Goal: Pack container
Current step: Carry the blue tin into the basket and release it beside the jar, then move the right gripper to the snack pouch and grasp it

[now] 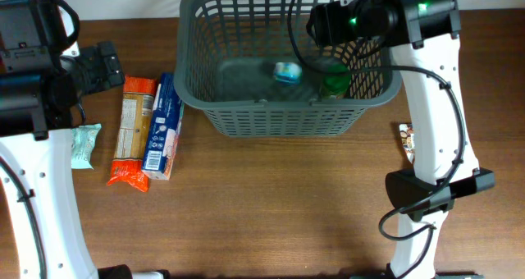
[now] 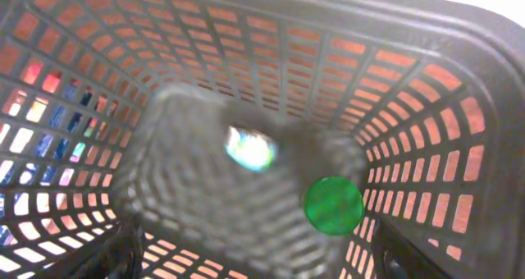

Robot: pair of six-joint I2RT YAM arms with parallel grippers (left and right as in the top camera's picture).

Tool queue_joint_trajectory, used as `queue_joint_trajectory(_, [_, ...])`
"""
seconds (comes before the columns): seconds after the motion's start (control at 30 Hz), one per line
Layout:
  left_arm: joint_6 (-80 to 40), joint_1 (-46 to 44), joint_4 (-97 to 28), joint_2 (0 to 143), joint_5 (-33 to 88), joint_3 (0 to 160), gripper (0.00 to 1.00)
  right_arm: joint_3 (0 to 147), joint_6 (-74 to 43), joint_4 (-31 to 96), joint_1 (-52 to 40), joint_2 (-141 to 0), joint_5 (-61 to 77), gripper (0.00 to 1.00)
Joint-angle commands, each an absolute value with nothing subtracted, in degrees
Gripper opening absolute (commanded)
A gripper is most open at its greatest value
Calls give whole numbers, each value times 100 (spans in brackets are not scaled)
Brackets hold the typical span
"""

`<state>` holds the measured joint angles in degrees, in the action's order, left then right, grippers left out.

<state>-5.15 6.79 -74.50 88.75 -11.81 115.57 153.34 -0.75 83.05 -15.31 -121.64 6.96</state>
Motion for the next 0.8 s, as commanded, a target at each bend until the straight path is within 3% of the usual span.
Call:
queue_joint_trajectory(0.0, [-423,703,-7461,8919,-1138,11555,99,15294,3,8366,-1525,-12256,397,79])
queue_joint_trajectory(0.23, [-423,703,-7459,8919,-1140,11555,99,15297,-1,8468,-941,-12029,-126,79])
queue_joint_trajectory(0.57, [-423,703,-7459,8919,-1138,11555,100,15255,-1,8650,1396,-11533,580,81])
queue_joint_trajectory(0.77, [-423,703,-7459,8919,-1140,11555,99,14481,-89,8702,1763,-11550,513,80])
